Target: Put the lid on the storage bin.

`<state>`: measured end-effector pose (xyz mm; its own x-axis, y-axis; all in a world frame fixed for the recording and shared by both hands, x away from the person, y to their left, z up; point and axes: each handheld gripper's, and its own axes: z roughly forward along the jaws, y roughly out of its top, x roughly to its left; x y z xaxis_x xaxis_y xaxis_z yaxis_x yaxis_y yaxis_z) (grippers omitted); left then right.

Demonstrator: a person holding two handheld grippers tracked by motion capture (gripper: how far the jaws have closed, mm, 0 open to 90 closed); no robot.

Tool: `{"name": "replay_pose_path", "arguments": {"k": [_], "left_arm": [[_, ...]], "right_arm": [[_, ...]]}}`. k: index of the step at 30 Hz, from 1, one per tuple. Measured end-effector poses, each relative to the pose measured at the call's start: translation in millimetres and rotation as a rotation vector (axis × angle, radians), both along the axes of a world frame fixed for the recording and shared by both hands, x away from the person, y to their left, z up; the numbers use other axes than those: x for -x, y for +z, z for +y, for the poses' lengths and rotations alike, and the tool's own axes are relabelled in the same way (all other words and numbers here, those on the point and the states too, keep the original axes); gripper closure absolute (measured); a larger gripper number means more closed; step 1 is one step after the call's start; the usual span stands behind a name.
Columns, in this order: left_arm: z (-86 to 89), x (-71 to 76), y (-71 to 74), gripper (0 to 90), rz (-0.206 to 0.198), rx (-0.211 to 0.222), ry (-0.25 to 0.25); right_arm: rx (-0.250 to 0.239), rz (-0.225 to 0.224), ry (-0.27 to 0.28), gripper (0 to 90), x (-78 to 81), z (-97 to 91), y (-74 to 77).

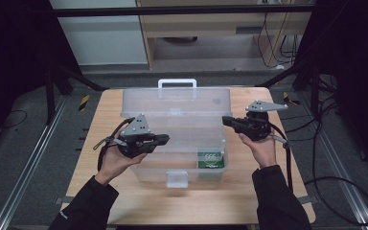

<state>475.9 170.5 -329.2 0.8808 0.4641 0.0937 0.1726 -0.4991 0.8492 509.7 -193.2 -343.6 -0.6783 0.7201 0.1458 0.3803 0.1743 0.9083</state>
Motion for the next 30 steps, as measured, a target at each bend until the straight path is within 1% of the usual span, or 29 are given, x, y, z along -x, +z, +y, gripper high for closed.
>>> {"name": "replay_pose_path", "arguments": {"k": [1, 4, 7, 9, 12, 13, 14, 16, 17, 18, 19, 20, 22, 23, 26, 27, 28, 29, 30], "left_arm": [[2.2, 0.0, 0.1, 89.0, 0.004, 0.007, 0.011], [9.0, 1.0, 0.3, 89.4, 0.002, 0.021, 0.05], [16.1, 2.1, -1.0, 89.6, 0.0, 0.045, 0.082], [21.3, 3.2, -2.2, 89.6, -0.006, 0.046, 0.101], [29.0, 4.1, -4.4, 89.6, -0.005, 0.06, 0.115], [31.4, 3.8, -4.9, 89.6, 0.003, 0.059, 0.116], [33.3, 3.6, -5.5, 89.6, 0.004, 0.057, 0.12], [36.5, 2.8, -5.9, 89.6, 0.01, 0.037, 0.124], [38.2, 2.2, -5.8, 89.6, 0.012, 0.034, 0.12], [39.8, 1.7, -5.1, 89.6, 0.018, 0.023, 0.12], [41.2, 1.6, -4.6, 89.6, 0.012, 0.014, 0.124], [44.9, 0.4, -3.4, 89.7, 0.021, 0.002, 0.122], [46.5, 0.2, -3.1, 89.7, 0.022, -0.002, 0.127], [48.2, -0.2, -2.9, 89.7, 0.025, -0.011, 0.128], [54.5, -0.4, -2.3, 89.8, 0.019, -0.028, 0.15], [57.5, -0.7, -2.3, 89.8, 0.018, -0.029, 0.159], [63.2, -1.6, -3.0, 89.8, 0.022, -0.031, 0.184], [63.2, -1.6, -3.0, 89.8, 0.022, -0.031, 0.184], [69.6, -3.1, -3.7, 89.9, 0.022, -0.029, 0.202]], "right_arm": [[0.001, -0.001, 0.0, 90.0, 0.3, -0.1, -0.2], [0.006, -0.001, 0.0, 90.0, 1.2, 0.0, -0.6], [0.009, 0.0, 0.002, 90.0, 2.1, 0.0, -1.0], [0.012, -0.001, 0.004, 90.0, 2.8, 0.2, -1.4], [0.017, 0.001, 0.007, 90.0, 3.9, 0.0, -2.0], [0.017, 0.001, 0.007, 90.0, 4.3, 0.1, -2.3], [0.018, 0.0, 0.008, 90.0, 4.5, 0.0, -2.6], [0.019, 0.003, 0.009, 90.0, 5.3, 0.0, -2.9], [0.02, 0.003, 0.011, 90.0, 5.4, -0.2, -3.1], [0.022, 0.001, 0.01, 90.0, 5.7, 0.0, -3.2], [0.025, 0.0, 0.011, 90.0, 6.0, -0.1, -3.4], [0.023, -0.001, 0.013, 90.0, 6.4, -0.2, -4.1], [0.023, 0.001, 0.012, 90.0, 7.0, -0.1, -4.5], [0.023, 0.001, 0.012, 90.0, 7.0, -0.1, -4.5], [0.032, 0.0, 0.017, 90.0, 8.3, -0.3, -5.1], [0.032, 0.0, 0.017, 90.0, 8.3, -0.3, -5.1], [0.031, 0.0, 0.021, 90.0, 8.8, -0.5, -5.7], [0.031, 0.0, 0.021, 90.0, 8.8, -0.5, -5.7], [0.033, 0.004, 0.022, 90.0, 9.7, -0.4, -6.0]]}}
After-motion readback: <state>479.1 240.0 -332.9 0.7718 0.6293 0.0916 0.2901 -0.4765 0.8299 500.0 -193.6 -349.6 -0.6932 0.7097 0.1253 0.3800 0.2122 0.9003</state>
